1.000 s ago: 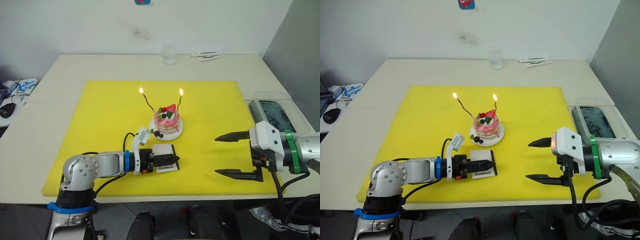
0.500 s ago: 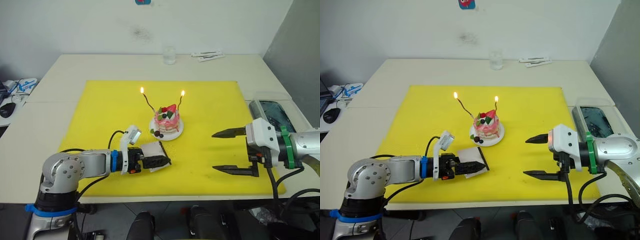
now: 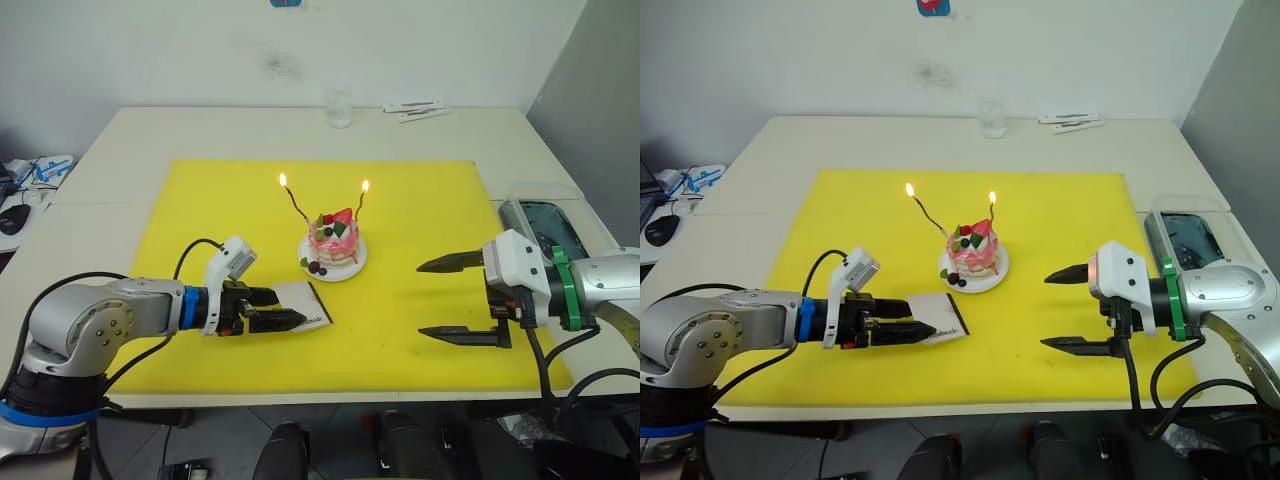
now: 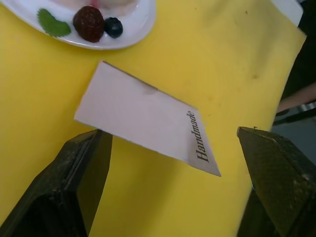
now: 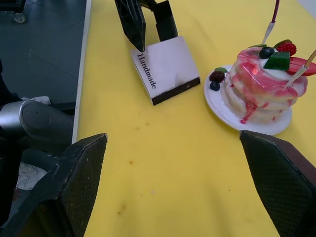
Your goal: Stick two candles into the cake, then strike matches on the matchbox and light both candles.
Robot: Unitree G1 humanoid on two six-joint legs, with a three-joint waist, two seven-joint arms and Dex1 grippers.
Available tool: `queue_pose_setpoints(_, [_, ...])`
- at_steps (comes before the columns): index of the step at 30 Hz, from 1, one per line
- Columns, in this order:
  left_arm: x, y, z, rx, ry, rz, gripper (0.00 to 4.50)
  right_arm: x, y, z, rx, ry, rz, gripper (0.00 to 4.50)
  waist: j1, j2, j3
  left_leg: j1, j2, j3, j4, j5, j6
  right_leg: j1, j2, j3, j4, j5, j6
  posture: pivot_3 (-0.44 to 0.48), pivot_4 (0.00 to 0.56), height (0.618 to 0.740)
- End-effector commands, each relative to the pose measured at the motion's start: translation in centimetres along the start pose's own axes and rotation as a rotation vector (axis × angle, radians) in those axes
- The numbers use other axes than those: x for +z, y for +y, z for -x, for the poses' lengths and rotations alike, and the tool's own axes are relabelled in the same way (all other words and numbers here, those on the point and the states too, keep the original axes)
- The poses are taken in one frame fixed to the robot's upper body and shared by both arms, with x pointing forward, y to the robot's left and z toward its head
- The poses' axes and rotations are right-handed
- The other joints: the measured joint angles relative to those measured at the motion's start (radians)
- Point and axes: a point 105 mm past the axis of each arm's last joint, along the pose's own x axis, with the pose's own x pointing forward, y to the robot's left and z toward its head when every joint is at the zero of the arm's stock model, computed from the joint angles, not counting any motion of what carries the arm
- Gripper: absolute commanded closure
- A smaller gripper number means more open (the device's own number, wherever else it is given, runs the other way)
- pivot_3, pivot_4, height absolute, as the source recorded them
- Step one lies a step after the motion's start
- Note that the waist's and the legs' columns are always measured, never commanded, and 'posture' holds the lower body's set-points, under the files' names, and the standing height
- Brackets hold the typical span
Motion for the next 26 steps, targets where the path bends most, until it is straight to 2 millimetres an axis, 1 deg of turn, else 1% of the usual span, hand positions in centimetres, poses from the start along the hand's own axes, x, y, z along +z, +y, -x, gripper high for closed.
queue_pose_setpoints(1, [0.0, 0.6, 1.6, 0.024, 0.008, -0.059, 0.03, 0.9, 0.0, 0.2, 0.002, -0.012, 0.043, 0.00, -0.001, 0.000, 0.000, 0.000, 0.000, 0.000, 0.000, 0.000, 0.000, 0.000, 0.000, 0.000, 0.000, 0.000, 0.000, 0.000, 0.150, 0.740])
queue_pose_setpoints(3, [-0.3, 1.4, 2.1, 0.061, 0.005, -0.071, 0.03, 0.9, -0.1, 0.3, -0.001, -0.013, 0.044, 0.00, -0.001, 0.000, 0.000, 0.000, 0.000, 0.001, -0.001, 0.000, 0.000, 0.000, 0.000, 0.000, 0.000, 0.000, 0.000, 0.000, 0.150, 0.740])
queue_pose_setpoints(4, [-0.3, 2.3, 2.8, 0.104, -0.012, -0.089, 0.03, 0.9, -0.2, 0.3, -0.013, -0.015, 0.053, 0.00, -0.001, 0.000, 0.000, 0.000, 0.001, 0.001, -0.001, 0.000, 0.000, 0.000, 0.000, 0.000, 0.000, 0.000, 0.000, 0.000, 0.150, 0.740])
queue_pose_setpoints(6, [-0.5, 3.6, 3.9, 0.172, -0.036, -0.159, 0.03, 1.1, -0.7, 0.5, -0.040, -0.025, 0.058, 0.00, -0.001, 0.000, 0.000, 0.000, 0.001, 0.001, -0.001, 0.000, 0.000, 0.000, 0.000, 0.000, 0.000, -0.001, -0.002, 0.000, 0.150, 0.740])
queue_pose_setpoints(7, [-0.5, 3.8, 4.4, 0.186, -0.060, -0.184, 0.03, 1.1, -0.9, 0.7, -0.059, -0.028, 0.059, 0.00, -0.001, 0.000, 0.000, 0.000, 0.001, 0.001, -0.001, 0.000, 0.000, -0.001, 0.000, 0.000, 0.000, -0.001, -0.002, 0.000, 0.150, 0.740])
queue_pose_setpoints(10, [-0.9, 3.9, 5.6, 0.208, -0.070, -0.274, 0.03, 0.9, -1.8, 1.6, -0.115, -0.017, 0.046, 0.00, 0.000, 0.000, 0.000, 0.000, 0.001, 0.001, -0.001, 0.000, 0.000, -0.001, 0.000, 0.000, 0.000, -0.002, -0.004, 0.000, 0.150, 0.740])
queue_pose_setpoints(14, [-0.6, 4.4, 7.3, 0.284, -0.087, -0.375, 0.03, 0.7, -2.5, 3.0, -0.169, 0.015, 0.066, 0.00, 0.003, 0.000, 0.000, 0.000, 0.001, 0.002, -0.001, 0.000, 0.000, -0.001, -0.001, 0.000, 0.000, -0.002, -0.004, 0.000, 0.150, 0.740])
queue_pose_setpoints(15, [-0.6, 4.5, 7.7, 0.310, -0.083, -0.398, 0.03, 0.6, -2.7, 3.4, -0.180, 0.027, 0.071, 0.00, 0.004, 0.000, 0.000, 0.000, 0.001, 0.002, -0.001, 0.000, 0.000, -0.001, -0.001, 0.000, 0.000, -0.002, -0.004, 0.000, 0.150, 0.740])
queue_pose_setpoints(16, [-1.0, 4.7, 8.1, 0.333, -0.052, -0.397, 0.03, 0.4, -2.7, 3.9, -0.187, 0.042, 0.073, 0.00, 0.004, 0.000, 0.000, 0.000, 0.001, 0.002, -0.001, 0.000, 0.000, -0.001, -0.001, 0.000, 0.000, -0.002, -0.004, 0.000, 0.150, 0.740])
queue_pose_setpoints(19, [-1.7, 4.8, 8.7, 0.368, -0.015, -0.432, 0.03, 0.0, -2.7, 5.1, -0.195, 0.069, 0.055, 0.00, 0.001, 0.000, 0.001, 0.000, 0.001, 0.003, -0.001, 0.000, 0.000, -0.001, -0.001, 0.000, 0.000, -0.002, -0.004, 0.000, 0.150, 0.740])
queue_pose_setpoints(21, [-2.0, 4.7, 8.8, 0.357, -0.014, -0.438, 0.03, -0.2, -2.8, 5.9, -0.214, 0.080, 0.043, 0.00, 0.001, 0.000, 0.001, 0.000, 0.001, 0.003, -0.001, 0.000, 0.000, -0.001, -0.001, 0.001, 0.000, -0.002, -0.004, 0.000, 0.150, 0.740])
queue_pose_setpoints(23, [-1.8, 4.7, 8.9, 0.358, -0.042, -0.420, 0.03, -0.4, -2.9, 6.5, -0.228, 0.092, 0.041, 0.00, 0.002, 0.000, 0.001, 0.000, 0.002, 0.003, -0.001, 0.000, 0.000, -0.001, -0.001, 0.000, 0.000, -0.002, -0.004, 0.000, 0.150, 0.740])
queue_pose_setpoints(26, [-1.4, 4.7, 9.0, 0.344, -0.072, -0.401, 0.03, -0.3, -3.0, 6.7, -0.239, 0.092, 0.044, 0.00, 0.002, 0.000, 0.001, 0.001, 0.002, 0.003, 0.000, 0.000, 0.000, -0.001, 0.000, 0.000, 0.000, -0.002, -0.004, 0.000, 0.150, 0.740])
